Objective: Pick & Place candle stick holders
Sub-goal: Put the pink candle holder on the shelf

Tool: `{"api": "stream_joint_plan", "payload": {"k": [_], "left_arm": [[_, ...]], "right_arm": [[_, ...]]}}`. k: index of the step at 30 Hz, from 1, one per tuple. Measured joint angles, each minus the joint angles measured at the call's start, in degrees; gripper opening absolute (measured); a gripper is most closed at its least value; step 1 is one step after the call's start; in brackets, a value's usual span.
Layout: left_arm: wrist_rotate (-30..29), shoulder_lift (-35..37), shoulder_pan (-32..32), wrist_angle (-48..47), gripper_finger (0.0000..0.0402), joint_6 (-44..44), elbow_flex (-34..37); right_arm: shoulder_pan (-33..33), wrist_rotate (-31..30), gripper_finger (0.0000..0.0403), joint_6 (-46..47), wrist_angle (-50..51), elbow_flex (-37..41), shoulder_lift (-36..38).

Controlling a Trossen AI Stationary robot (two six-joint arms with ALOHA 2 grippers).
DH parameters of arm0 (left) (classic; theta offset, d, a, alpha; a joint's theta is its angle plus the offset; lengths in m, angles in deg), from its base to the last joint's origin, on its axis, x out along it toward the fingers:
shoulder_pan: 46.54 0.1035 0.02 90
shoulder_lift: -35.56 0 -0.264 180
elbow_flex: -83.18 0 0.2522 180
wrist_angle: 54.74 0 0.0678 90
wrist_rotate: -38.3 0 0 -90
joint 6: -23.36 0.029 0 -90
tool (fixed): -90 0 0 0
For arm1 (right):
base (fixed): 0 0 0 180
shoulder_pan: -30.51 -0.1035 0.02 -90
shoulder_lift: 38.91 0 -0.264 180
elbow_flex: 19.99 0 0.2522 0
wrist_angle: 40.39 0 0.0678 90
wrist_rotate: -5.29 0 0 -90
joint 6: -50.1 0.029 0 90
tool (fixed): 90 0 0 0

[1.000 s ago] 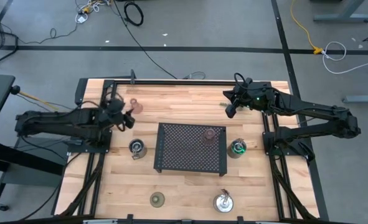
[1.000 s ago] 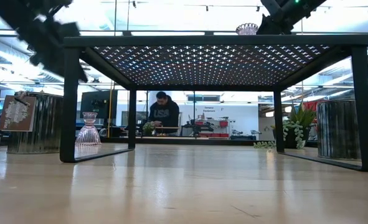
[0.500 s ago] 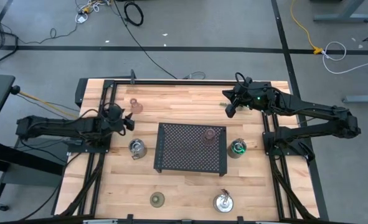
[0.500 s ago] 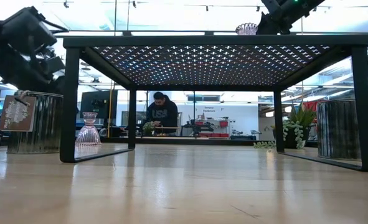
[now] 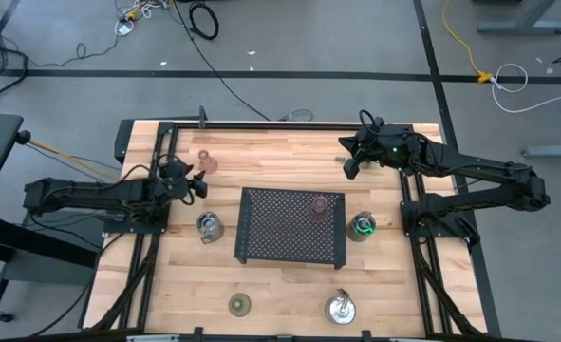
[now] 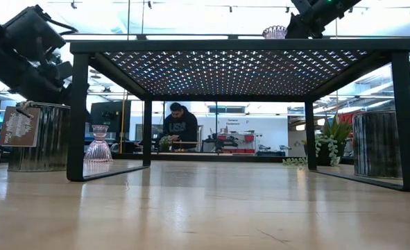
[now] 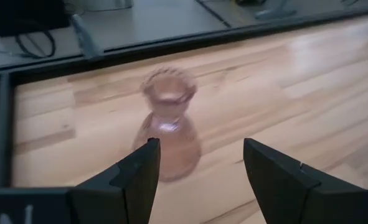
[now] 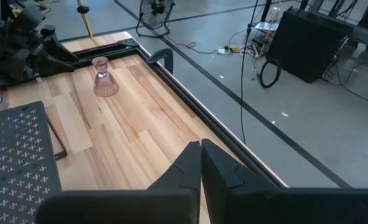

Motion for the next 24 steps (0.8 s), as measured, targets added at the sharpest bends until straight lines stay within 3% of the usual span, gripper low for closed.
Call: {"api": "stream_joint_plan", "payload": {"k": [5, 10, 13, 24], "left_arm": [[1.7, -2.1, 2.1, 5.9, 0.0234, 5.2, 0.0], [-0.9, -5.8, 6.8, 1.8, 0.0234, 2.3, 0.0], [2.4, -8.5, 9.6, 2.0, 0.0234, 0.9, 0.0], [7.2, -17.5, 13.4, 13.5, 0.0234, 9.9, 0.0]], "right_arm": [[0.0, 0.0, 0.0013, -0.2, -0.1, 0.0, 0.0], [0.0, 0.1, 0.0013, 0.1, -0.1, 0.0, 0.0], [0.0, 0.0, 0.0013, 0.1, -0.1, 0.0, 0.0], [0.0, 0.0, 0.0013, 0.2, -0.1, 0.0, 0.0]]}}
